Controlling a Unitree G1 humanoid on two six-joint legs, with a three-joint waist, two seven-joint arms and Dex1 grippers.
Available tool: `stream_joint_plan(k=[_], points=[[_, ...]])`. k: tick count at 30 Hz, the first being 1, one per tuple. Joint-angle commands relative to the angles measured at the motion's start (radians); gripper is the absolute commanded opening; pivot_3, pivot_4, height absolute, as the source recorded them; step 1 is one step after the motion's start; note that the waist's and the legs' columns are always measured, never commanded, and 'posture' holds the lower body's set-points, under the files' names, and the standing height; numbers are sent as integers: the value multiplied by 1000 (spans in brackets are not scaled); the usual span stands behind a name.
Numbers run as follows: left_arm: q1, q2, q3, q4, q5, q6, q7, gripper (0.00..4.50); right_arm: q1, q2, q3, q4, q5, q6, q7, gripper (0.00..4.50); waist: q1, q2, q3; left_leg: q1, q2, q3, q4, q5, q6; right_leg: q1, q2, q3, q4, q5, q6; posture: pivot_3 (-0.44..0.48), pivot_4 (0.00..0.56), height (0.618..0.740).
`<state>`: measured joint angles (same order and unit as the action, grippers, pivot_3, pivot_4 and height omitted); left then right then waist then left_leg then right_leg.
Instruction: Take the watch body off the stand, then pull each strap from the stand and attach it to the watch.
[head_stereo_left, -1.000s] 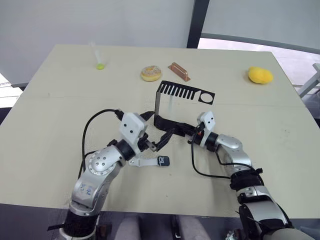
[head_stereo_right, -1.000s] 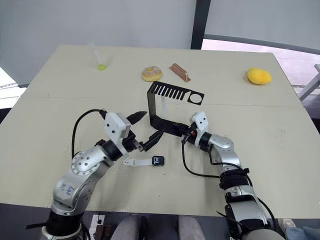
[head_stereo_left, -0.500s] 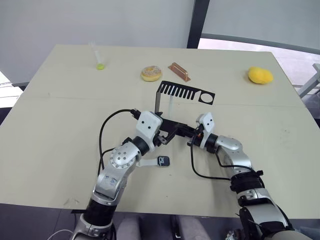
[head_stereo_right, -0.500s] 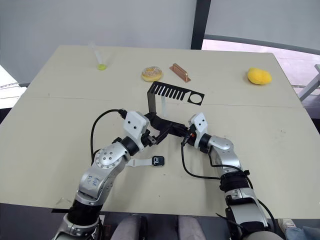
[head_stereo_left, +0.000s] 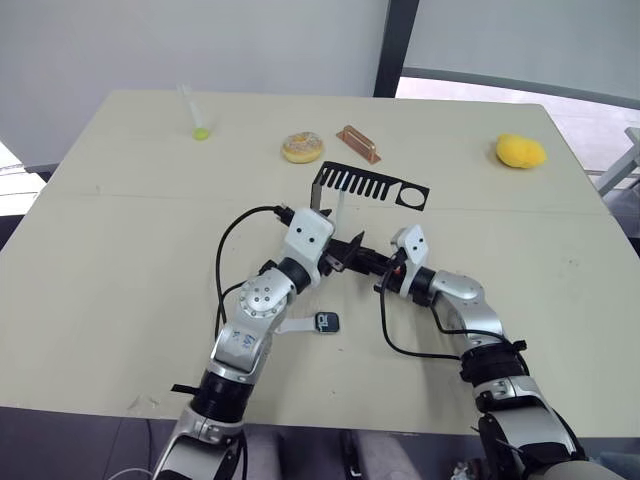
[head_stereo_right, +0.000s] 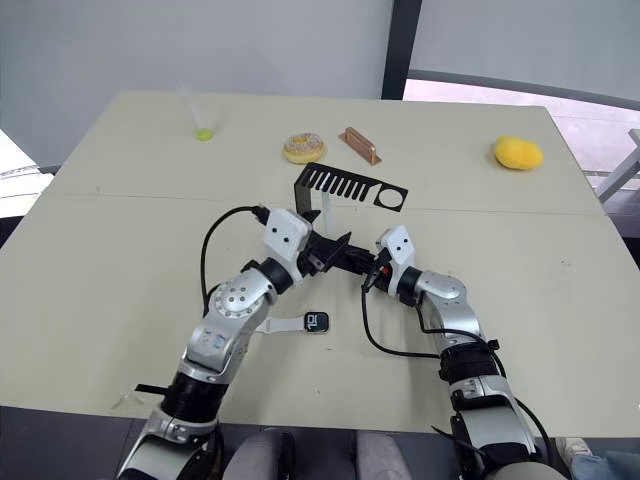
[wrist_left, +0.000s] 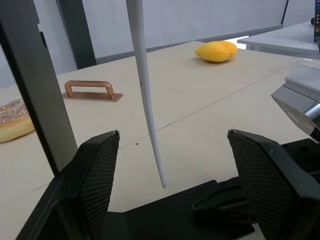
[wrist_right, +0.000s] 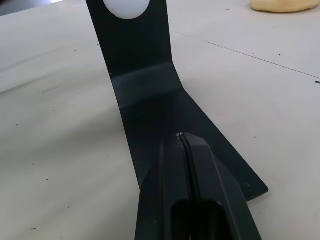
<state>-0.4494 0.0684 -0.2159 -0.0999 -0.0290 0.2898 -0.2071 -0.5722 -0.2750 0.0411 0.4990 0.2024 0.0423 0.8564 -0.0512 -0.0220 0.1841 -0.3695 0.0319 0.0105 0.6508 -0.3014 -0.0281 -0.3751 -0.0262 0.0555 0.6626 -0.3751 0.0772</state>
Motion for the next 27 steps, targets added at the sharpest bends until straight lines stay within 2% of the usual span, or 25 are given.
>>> stream_joint_plan(k=[1,7,10,15,16,27], points=[[-38,-27,4,14,21,-47,22,3740,22,16,20,14,-15,28,-16,0,0,0,0,0,0,0,0,0,0,0,0,0,0,0,0,0,150,740],[-77,-39,8,82,39,-108,28,3740,33,16,23,12,-22,33,-10,0,-1,-1,-1,0,0,0,0,0,-1,0,0,0,0,0,0,0,150,740],[-89,-46,12,102,46,-127,36,2878,34,16,23,13,-25,38,-11,0,-1,-1,-1,0,0,0,0,0,-1,0,0,0,0,0,0,0,150,740],[-87,-46,23,108,45,-134,39,291,38,20,24,14,-30,38,-16,0,-1,-1,-1,1,0,0,0,0,-1,0,0,0,0,0,0,0,150,740],[-87,-46,24,108,45,-140,40,61,40,21,24,12,-30,38,-17,0,-1,-1,-1,0,0,0,0,0,-1,0,0,0,0,0,0,0,150,740],[-73,-37,31,54,44,-166,31,61,50,25,19,24,-53,58,-80,0,0,-3,-2,1,0,0,0,0,-1,0,0,0,0,0,0,0,150,740]])
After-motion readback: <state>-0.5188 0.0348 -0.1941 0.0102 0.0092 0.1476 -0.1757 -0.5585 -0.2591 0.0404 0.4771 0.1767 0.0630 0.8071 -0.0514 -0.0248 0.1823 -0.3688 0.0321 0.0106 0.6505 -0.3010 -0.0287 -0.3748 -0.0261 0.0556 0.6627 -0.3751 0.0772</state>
